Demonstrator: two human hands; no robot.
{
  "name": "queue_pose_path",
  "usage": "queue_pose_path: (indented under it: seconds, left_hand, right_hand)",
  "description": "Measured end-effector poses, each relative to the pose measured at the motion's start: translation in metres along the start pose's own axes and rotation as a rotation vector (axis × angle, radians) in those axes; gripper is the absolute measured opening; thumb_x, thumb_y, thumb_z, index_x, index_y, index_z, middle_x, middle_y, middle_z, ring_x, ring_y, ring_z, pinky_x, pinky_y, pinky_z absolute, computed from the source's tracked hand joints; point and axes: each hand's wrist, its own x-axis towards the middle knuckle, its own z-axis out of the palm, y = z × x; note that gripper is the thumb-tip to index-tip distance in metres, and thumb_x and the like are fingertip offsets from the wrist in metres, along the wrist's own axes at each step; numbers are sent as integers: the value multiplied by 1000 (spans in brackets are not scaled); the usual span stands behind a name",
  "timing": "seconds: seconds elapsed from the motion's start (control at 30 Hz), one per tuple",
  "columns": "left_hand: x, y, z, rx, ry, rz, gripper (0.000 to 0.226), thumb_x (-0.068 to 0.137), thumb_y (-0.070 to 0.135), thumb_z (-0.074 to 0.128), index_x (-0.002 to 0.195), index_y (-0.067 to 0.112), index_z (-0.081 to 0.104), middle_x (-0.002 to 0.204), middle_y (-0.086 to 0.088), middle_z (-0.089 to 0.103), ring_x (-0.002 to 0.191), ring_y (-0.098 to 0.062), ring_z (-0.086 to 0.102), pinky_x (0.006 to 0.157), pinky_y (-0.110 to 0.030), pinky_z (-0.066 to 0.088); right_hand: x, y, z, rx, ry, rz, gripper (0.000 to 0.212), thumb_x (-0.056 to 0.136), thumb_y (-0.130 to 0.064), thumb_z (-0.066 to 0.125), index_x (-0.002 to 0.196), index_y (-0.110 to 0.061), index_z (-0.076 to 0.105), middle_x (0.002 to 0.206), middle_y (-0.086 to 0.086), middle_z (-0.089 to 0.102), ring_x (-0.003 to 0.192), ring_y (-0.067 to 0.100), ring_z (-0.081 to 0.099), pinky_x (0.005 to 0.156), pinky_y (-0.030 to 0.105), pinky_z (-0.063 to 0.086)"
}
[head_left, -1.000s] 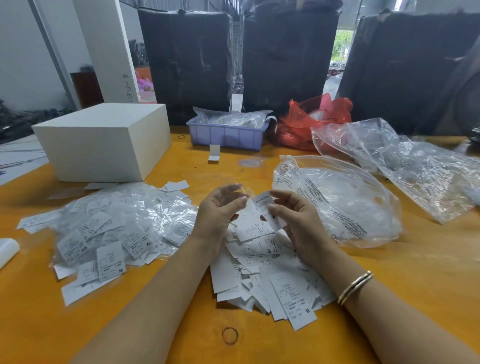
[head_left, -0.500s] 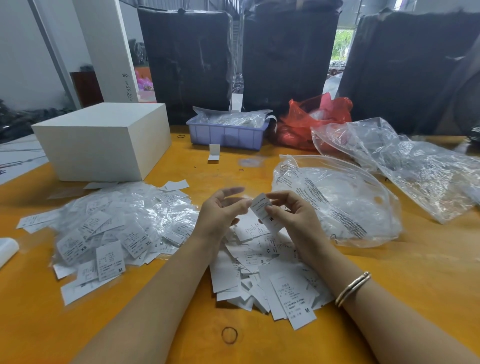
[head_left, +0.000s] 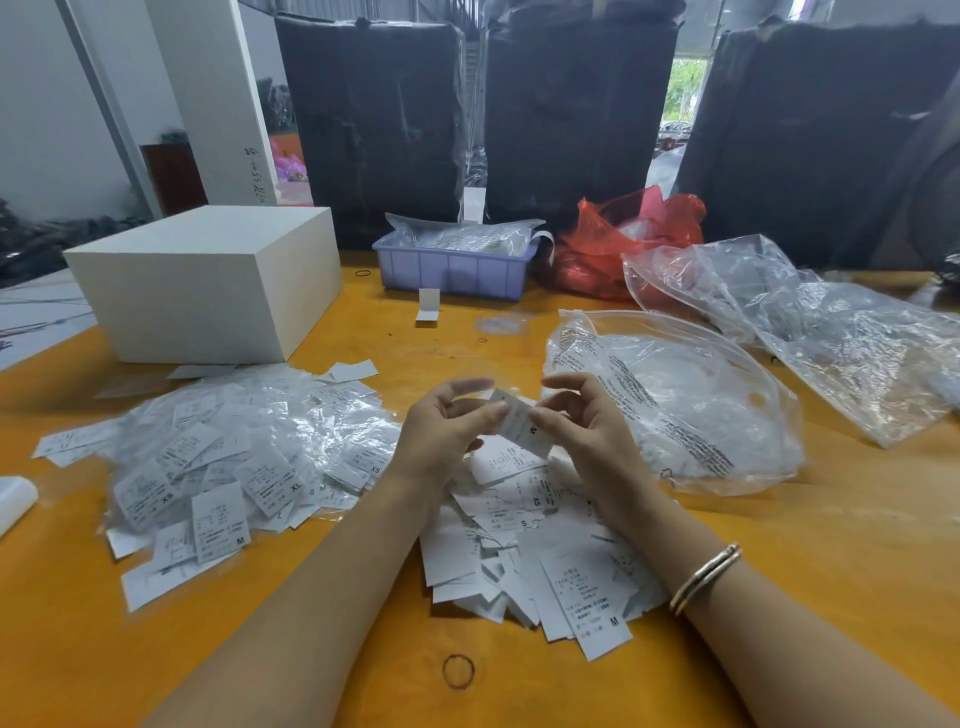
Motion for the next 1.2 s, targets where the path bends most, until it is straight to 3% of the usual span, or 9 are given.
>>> queue_pose_path:
  seconds: [0.23, 0.4, 0.63, 0.73, 0.83, 0.9, 0.97, 1.07, 1.2]
  left_hand:
    - [-4, -2, 3, 109, -69, 26, 24, 78, 14, 75, 97, 24, 63, 70, 11, 68, 67, 1, 63, 58, -13, 46]
    - [-3, 2, 3, 86, -43, -2, 17, 83, 22, 71, 98, 20, 65, 85, 5, 72, 77, -6, 67, 62, -17, 48]
    - [-5, -1, 6, 242, -87, 35, 16, 85, 8, 67, 95, 20, 65, 80, 8, 70, 66, 2, 63, 57, -9, 46]
    - [-1, 7, 1, 210, -1, 50, 17, 87, 2, 60, 98, 14, 63, 81, 4, 65, 66, -5, 59, 59, -15, 47]
    - [2, 15, -11, 200, 154, 60, 16, 89, 5, 53, 86, 18, 63, 74, 3, 61, 66, -10, 53, 61, -21, 44]
    - [4, 17, -21, 340, 257, 109, 16, 91, 12, 50, 86, 17, 64, 74, 3, 60, 67, -12, 52, 58, -21, 41]
    - [6, 17, -30, 602, 315, 159, 13, 92, 15, 48, 91, 17, 60, 83, 2, 61, 74, -15, 54, 54, -20, 38]
    - [6, 16, -40, 989, 368, 136, 14, 94, 21, 43, 96, 15, 55, 93, -6, 62, 80, -25, 52, 58, -27, 39]
    - [4, 17, -46, 1336, 307, -98, 19, 91, 22, 33, 96, 20, 51, 108, -9, 62, 87, -26, 45, 82, -37, 36]
  right_hand:
    - [-1, -1, 0, -5, -32, -12, 30, 84, 5, 61, 104, -16, 51, 73, 13, 54, 64, 13, 56, 61, 20, 50]
    - [3, 0, -5, 65, 30, 8, 30, 84, 3, 63, 106, -14, 52, 71, 8, 59, 61, 15, 62, 61, 23, 51]
    - [1, -1, -3, 45, -9, -28, 29, 85, 3, 61, 107, -14, 53, 72, 5, 61, 64, 17, 65, 61, 21, 51]
    - [6, -7, -15, 1, 133, -86, 19, 88, -3, 59, 102, -15, 57, 80, 6, 62, 64, 13, 63, 63, 20, 52]
    - [13, -10, -44, -380, 479, -270, 13, 90, -4, 54, 92, -14, 61, 80, 5, 64, 64, 15, 58, 57, 14, 46]
    - [16, -5, -69, -724, 598, -266, 16, 89, -3, 52, 96, -8, 66, 92, 11, 66, 80, 22, 60, 70, 20, 48]
    - [18, 4, -89, -1024, 535, -50, 23, 90, -9, 50, 104, -11, 67, 109, 12, 64, 101, 30, 57, 88, 40, 45]
    - [20, 13, -95, -1337, 297, 282, 26, 93, -19, 40, 102, -14, 64, 113, 12, 61, 105, 32, 52, 84, 38, 34]
    - [26, 14, -89, -1524, 251, 251, 27, 93, -20, 39, 96, -16, 65, 104, 7, 58, 99, 28, 52, 82, 38, 31]
